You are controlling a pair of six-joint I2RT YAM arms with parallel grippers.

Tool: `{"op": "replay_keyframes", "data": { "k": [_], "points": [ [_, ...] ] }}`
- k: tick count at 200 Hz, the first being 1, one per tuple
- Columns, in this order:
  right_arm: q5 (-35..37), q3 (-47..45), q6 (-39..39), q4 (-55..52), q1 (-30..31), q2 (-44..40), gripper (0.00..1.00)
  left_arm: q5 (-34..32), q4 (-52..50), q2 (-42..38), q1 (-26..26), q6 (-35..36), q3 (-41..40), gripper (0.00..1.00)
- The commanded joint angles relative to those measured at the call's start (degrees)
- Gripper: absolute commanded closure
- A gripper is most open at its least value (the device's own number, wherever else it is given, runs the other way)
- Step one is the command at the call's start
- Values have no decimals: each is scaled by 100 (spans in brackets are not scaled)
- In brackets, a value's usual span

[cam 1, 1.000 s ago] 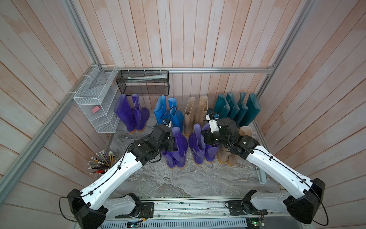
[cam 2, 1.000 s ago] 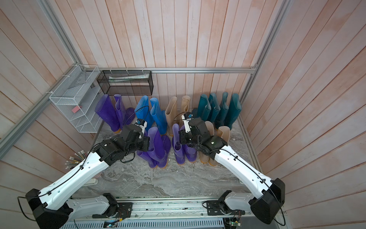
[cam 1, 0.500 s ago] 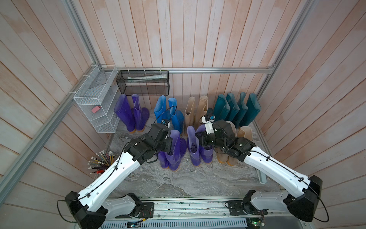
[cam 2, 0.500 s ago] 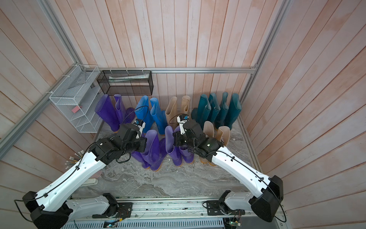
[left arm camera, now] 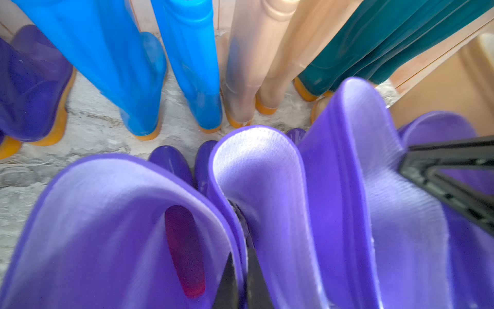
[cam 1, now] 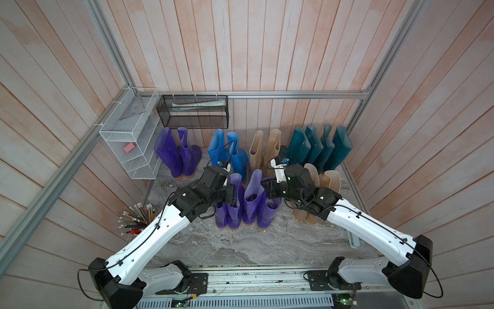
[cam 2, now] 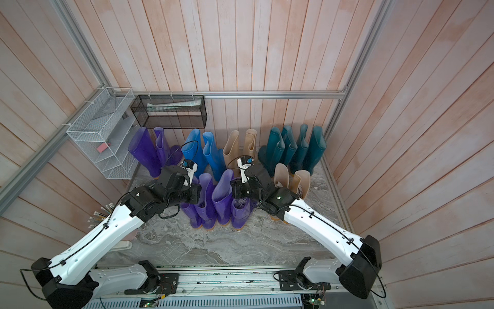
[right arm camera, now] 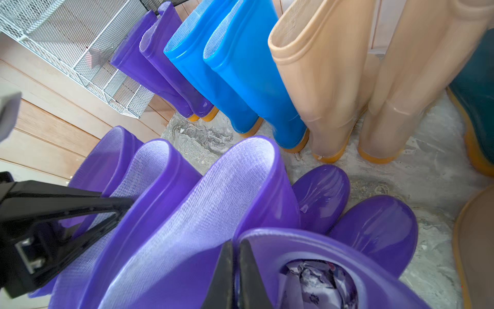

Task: Match and arrange rain boots in pairs
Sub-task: Adjust a pair of rain boots at the center of the board.

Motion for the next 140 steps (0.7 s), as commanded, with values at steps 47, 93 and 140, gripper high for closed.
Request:
{"op": "replay_keyframes", "data": {
  "k": [47,93,140],
  "points": [
    [-301,123,-625,-68,-298,-490,100,447,1438,-153,-90,23,134,100],
    [-702,7,-765,-115,-522,-442,100,242,1811,-567,-12,257,-581,100],
    [-598,270,-815,-544,-618,-532,76,130,1884,-887,24,140,-1073,72]
  ]
}}
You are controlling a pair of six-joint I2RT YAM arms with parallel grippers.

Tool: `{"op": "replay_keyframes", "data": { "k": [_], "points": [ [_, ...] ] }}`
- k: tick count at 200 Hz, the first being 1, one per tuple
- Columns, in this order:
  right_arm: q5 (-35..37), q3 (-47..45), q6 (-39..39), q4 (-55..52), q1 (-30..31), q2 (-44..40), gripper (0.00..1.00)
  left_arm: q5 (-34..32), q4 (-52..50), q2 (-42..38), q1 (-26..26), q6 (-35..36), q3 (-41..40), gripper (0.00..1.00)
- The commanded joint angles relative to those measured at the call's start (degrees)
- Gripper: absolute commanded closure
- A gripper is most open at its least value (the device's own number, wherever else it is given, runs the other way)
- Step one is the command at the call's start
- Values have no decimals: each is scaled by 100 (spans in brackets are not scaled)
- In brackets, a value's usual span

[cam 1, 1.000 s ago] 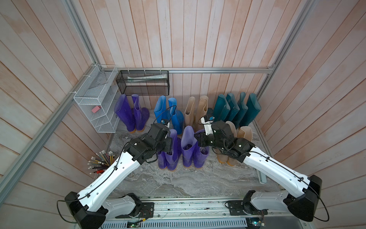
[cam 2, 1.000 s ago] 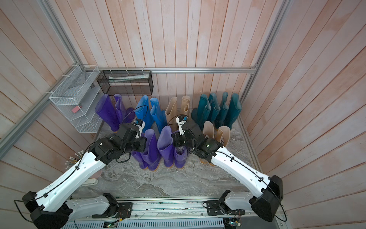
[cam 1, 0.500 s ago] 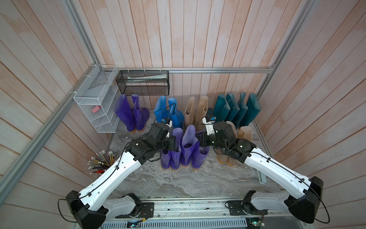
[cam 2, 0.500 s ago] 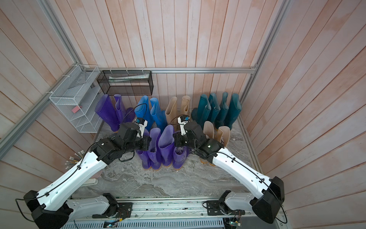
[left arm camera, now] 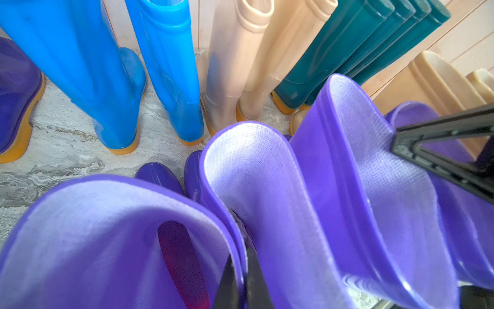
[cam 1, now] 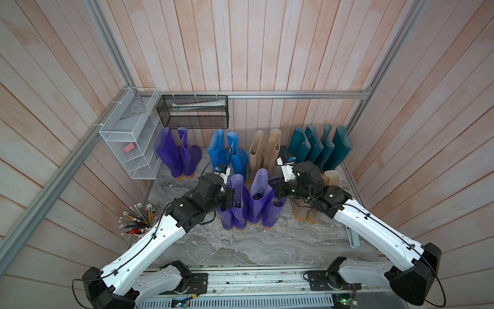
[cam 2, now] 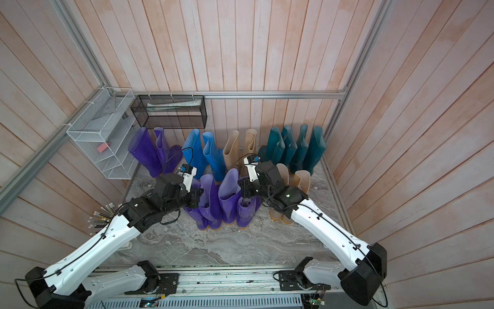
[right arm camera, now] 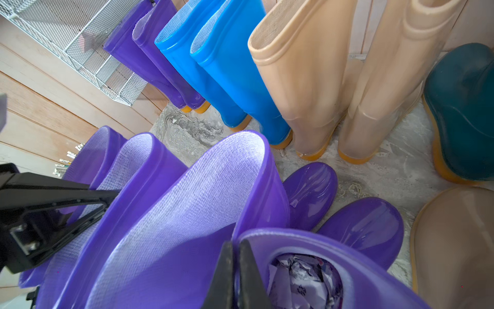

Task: Match and arrange rain boots in pairs
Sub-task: Adjust a pair of rain boots at the center of the board.

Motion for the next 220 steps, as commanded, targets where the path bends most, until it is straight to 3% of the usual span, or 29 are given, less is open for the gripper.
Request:
{"op": "replay_keyframes", "data": {
  "k": [1,14,20,47,66,89,113,141,170,189,203,220],
  "points": [
    [41,336,-140,-119,-26,-241,75,-114,762,-216,24,15,37,71],
    [437,531,-224,-436,-25,-316,64,-105,664,-286,16,66,126,62],
    [660,620,-269,-590,-25,-358,60,-114,600,-310,24,94,183,52],
    [1775,901,-532,-1390,-168,-581,51,-191,357,-403,24,292,550,16],
    [1952,940,-659,-1758,-686,-794,47,-169,413,-482,27,428,635,0],
    [2311,901,-752,-2182,-1501,-1004,39,-369,425,-480,33,620,784,0],
    [1845,616,-859,-2358,-2182,-1085,33,-646,697,-489,42,769,739,0],
    [1338,117,-782,-2275,-2378,-1137,29,-561,960,-404,51,798,598,0],
    [1274,-271,-709,-2255,-2392,-1130,28,-502,1066,-394,59,799,449,0],
    [1124,-378,-742,-2216,-2390,-1131,47,-526,1124,-441,68,800,351,0],
    [988,-359,-735,-2090,-2397,-1163,75,-527,1217,-467,77,816,259,0],
    [835,-228,-729,-2022,-2400,-1132,100,-500,1240,-456,86,816,244,0]
  ]
}}
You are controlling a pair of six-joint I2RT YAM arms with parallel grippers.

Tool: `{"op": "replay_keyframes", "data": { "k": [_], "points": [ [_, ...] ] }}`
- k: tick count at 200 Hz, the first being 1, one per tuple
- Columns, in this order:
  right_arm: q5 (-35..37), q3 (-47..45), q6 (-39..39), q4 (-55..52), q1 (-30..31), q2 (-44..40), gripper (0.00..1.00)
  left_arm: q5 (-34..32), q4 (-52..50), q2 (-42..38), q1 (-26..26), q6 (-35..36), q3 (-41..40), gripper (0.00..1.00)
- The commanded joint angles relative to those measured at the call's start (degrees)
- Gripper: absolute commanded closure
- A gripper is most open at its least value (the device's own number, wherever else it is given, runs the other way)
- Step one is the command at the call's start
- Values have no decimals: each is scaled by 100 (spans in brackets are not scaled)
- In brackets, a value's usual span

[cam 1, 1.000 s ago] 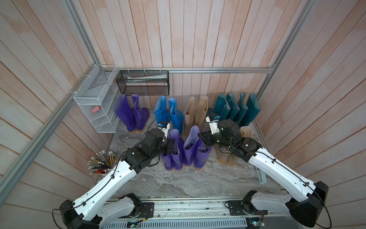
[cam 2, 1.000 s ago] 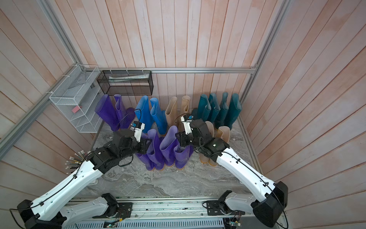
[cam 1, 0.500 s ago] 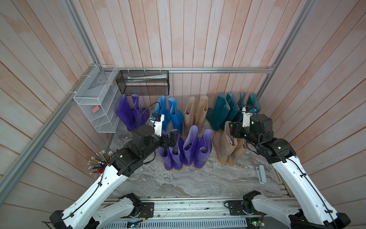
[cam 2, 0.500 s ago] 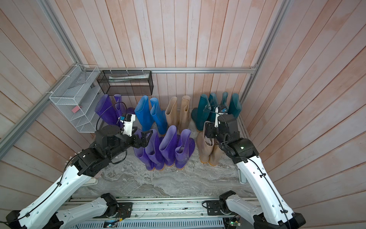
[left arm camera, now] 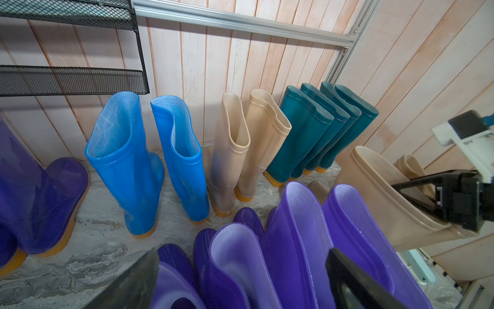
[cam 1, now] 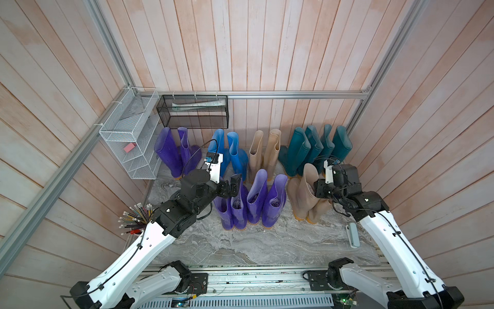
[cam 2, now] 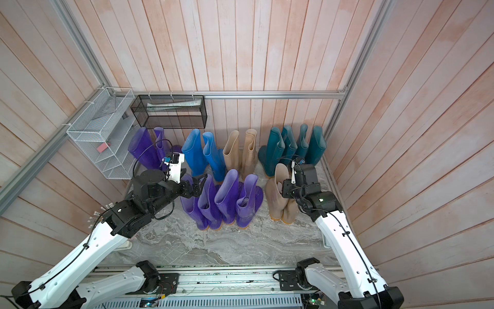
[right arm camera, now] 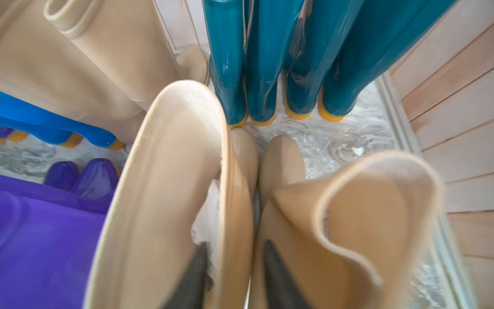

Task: Match and arrange rain boots in pairs
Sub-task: Adjust a pair of rain boots at the center of the board.

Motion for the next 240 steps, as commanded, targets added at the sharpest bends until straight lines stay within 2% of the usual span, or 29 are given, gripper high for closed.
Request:
{"op": "replay_keyframes", "data": {
  "k": [1,27,57,73,82,85,122,145,162,183,212,240],
  "points": [
    [-379,75,38,-55,-26,-14,100,-41,212,-36,42,82,-94,0],
    [-446,188,10,-21,-25,30,100,-43,222,-40,43,87,-119,0],
    [-926,245,164,116,-4,-63,100,-62,237,-50,51,111,-96,0],
    [-723,429,195,-17,41,-108,100,-5,246,-50,51,100,-102,0],
    [-344,543,189,-179,42,-148,71,23,254,-43,52,98,-104,0],
    [-151,589,198,-215,43,-155,66,31,251,-43,51,98,-117,0],
    [917,727,114,-611,43,-372,50,137,402,-85,51,134,-233,0],
    [1506,727,56,-795,45,-408,34,51,470,-72,64,178,-273,0],
    [1605,682,62,-835,37,-467,28,-54,512,-85,75,229,-295,0],
    [1282,502,80,-755,-20,-510,21,-70,619,-160,112,235,-404,0],
    [437,249,105,-502,-146,-421,19,7,643,-239,144,154,-505,0],
    [57,154,199,-195,-166,-401,19,-28,644,-407,148,123,-652,0]
  ]
}}
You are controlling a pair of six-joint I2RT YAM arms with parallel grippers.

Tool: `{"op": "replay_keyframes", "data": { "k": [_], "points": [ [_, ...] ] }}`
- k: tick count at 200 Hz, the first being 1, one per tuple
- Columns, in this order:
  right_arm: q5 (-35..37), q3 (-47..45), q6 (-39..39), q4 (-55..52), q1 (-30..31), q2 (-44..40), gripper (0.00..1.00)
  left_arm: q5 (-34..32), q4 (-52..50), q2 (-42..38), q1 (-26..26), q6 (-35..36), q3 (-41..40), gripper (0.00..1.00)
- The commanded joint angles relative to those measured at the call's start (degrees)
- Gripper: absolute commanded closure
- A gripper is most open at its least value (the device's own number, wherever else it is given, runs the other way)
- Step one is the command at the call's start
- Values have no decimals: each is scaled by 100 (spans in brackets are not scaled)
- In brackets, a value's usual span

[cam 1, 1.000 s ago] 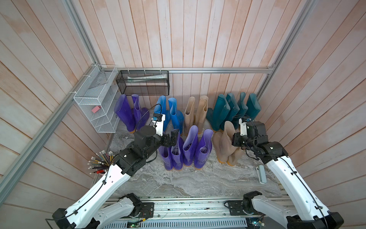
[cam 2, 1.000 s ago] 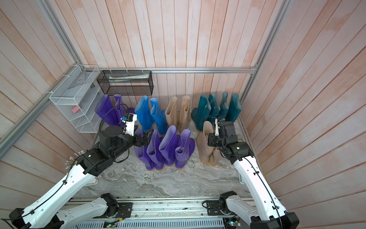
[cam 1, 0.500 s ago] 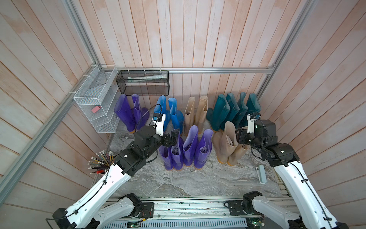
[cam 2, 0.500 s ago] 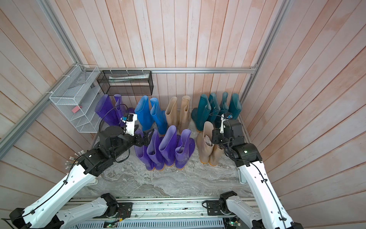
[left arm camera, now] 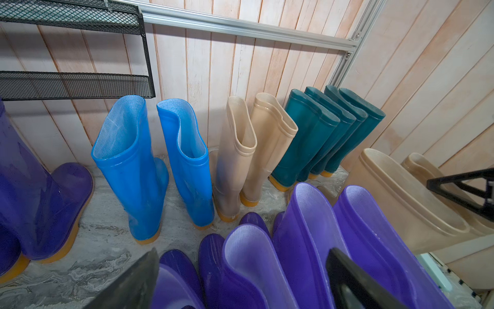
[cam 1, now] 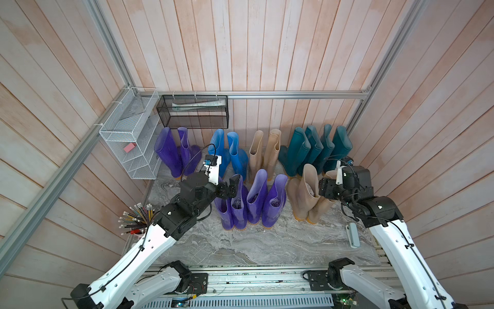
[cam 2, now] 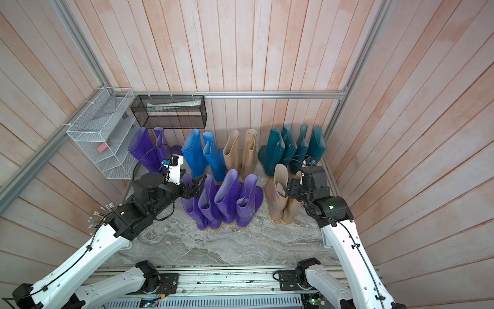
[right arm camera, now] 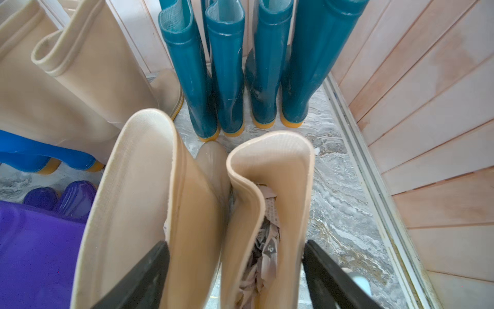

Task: Match and arrange rain boots in pairs
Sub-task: Adjust a pair of rain boots at the center of the board.

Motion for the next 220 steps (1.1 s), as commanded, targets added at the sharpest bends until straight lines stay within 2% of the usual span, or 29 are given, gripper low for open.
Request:
{"op": "replay_keyframes", "data": {
  "k": [1,74,94,114,127,141,154,170,220],
  "points": [
    [-574,-91,88,272,-37,21,19,-54,132,-192,25,-7,-154,0],
    [-1223,68,140,531,-63,267,19,-36,155,-400,35,-33,-345,0],
    [-1291,187,96,445,-63,389,16,-28,160,-400,39,-12,-338,0],
    [-1201,248,117,406,-57,314,17,-10,163,-421,33,-13,-347,0],
    [-945,355,137,268,-6,281,23,-11,165,-411,48,3,-358,0],
    [-691,472,52,82,42,295,25,8,176,-396,47,12,-359,0],
    [-636,656,85,-154,118,340,32,41,193,-346,51,25,-346,0],
    [-699,623,138,-140,205,321,32,67,192,-292,54,47,-331,0],
    [-261,377,123,-258,192,257,30,133,175,-258,64,58,-298,0]
  ]
}}
